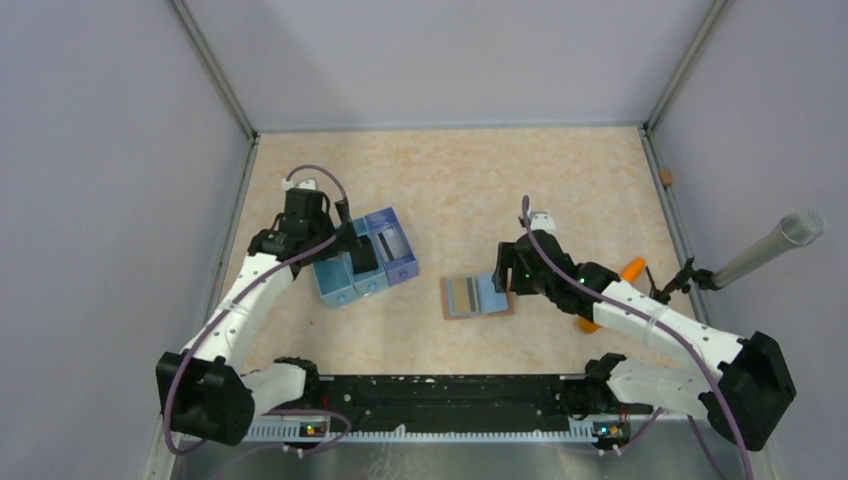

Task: Put the credit cards into the card holder
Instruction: Pick up the credit card from the storage box.

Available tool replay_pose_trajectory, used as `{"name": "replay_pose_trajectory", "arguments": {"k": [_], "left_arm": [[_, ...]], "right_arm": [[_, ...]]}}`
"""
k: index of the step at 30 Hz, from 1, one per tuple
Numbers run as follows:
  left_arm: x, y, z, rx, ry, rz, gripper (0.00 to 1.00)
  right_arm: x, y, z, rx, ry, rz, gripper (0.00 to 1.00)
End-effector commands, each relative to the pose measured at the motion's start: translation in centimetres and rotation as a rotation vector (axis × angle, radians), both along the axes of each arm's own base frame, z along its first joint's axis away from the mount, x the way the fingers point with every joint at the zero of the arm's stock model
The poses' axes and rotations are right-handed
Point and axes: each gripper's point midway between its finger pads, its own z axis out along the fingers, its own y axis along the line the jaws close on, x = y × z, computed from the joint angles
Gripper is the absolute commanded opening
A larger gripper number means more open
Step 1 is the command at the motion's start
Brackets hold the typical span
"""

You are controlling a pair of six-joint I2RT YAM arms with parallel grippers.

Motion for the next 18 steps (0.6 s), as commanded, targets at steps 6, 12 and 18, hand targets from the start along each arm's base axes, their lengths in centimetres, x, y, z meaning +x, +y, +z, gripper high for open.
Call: {"name": "replay_pose_trajectory", "arguments": {"k": [6, 12, 18], "left_arm": [[0.5, 8.4, -1.1, 0.155, 0.07, 0.163, 0.99], [1.5, 10.7, -3.5, 0.072, 0.148, 0.187, 0.99], [2.3, 9.8, -4.8, 0.035, 0.201, 0.102, 0.99]], "right_arm": [[0.4, -1.2, 0.4, 0.013, -0.062, 0.0, 0.7], [0.3, -2.1, 0.5, 0.039, -0.082, -0.011, 0.71], [0.2, -2.5, 0.2, 0.056, -0.084, -0.014, 0.71]]}}
